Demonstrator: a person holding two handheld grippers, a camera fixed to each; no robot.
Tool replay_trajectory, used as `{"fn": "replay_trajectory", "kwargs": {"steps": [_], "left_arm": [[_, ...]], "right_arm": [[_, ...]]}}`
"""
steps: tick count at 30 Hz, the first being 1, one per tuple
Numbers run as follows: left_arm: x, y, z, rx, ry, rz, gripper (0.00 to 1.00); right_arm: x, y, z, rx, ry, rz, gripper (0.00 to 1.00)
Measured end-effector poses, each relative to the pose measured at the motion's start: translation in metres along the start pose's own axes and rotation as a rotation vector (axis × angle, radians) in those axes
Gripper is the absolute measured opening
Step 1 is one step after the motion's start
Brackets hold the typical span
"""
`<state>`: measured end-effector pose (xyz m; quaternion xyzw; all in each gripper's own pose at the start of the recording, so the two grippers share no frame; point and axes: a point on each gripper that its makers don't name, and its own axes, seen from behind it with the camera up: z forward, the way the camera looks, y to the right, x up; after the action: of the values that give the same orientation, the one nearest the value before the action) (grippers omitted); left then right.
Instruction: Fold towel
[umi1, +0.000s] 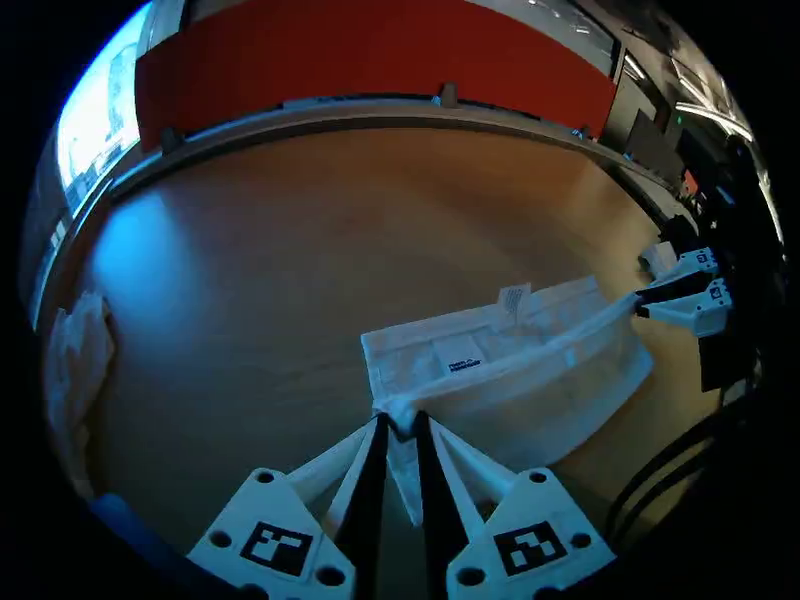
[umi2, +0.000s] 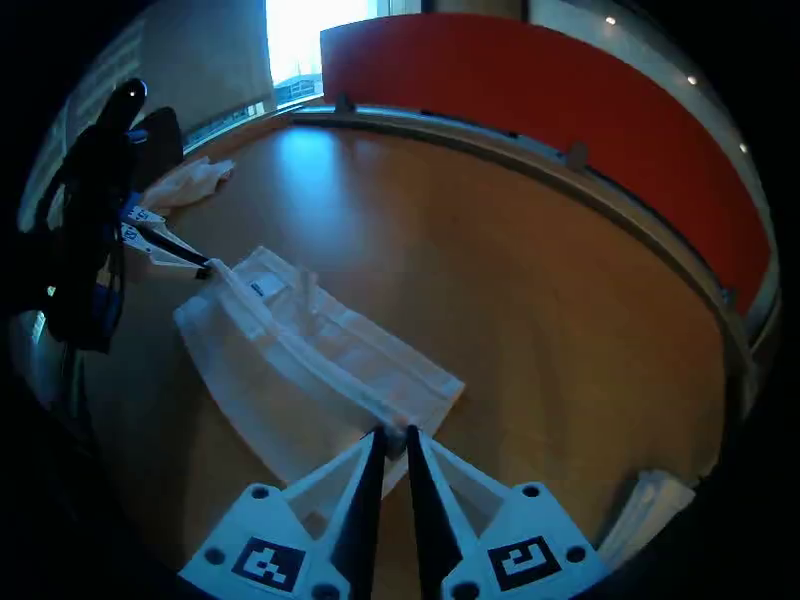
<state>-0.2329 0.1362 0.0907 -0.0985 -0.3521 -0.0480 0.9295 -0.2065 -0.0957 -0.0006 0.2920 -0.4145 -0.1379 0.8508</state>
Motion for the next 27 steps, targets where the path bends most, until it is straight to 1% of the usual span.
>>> {"fn": "replay_trajectory", "kwargs": {"steps": [4,9,11,15,19,22,26,27], "left_arm": [[0.000,-0.005,0.007,0.018,-0.007,-0.003,0.24],[0.001,-0.011,0.014,0.040,-0.010,0.003,0.33],[0.002,-0.012,0.015,0.044,-0.010,0.008,0.36],[0.005,-0.015,0.017,0.049,-0.008,0.013,0.40],[0.008,-0.019,0.018,0.058,-0.006,0.010,0.46],[0.011,-0.022,0.018,0.066,-0.001,0.004,0.49],[0.016,-0.024,0.018,0.073,0.005,-0.008,0.55],[0.017,-0.024,0.018,0.074,0.006,-0.011,0.55]], "right_arm": [[-0.003,0.004,0.005,-0.014,-0.004,-0.001,0.26],[-0.008,0.011,0.011,-0.038,-0.012,-0.006,0.36],[-0.009,0.013,0.013,-0.044,-0.016,-0.006,0.38],[-0.010,0.017,0.017,-0.056,-0.017,-0.004,0.47],[-0.008,0.023,0.019,-0.070,-0.015,0.001,0.58],[-0.005,0.027,0.019,-0.079,-0.010,0.004,0.60],[0.000,0.035,0.019,-0.094,-0.002,0.005,0.63],[0.002,0.036,0.019,-0.099,0.001,0.005,0.63]]}}
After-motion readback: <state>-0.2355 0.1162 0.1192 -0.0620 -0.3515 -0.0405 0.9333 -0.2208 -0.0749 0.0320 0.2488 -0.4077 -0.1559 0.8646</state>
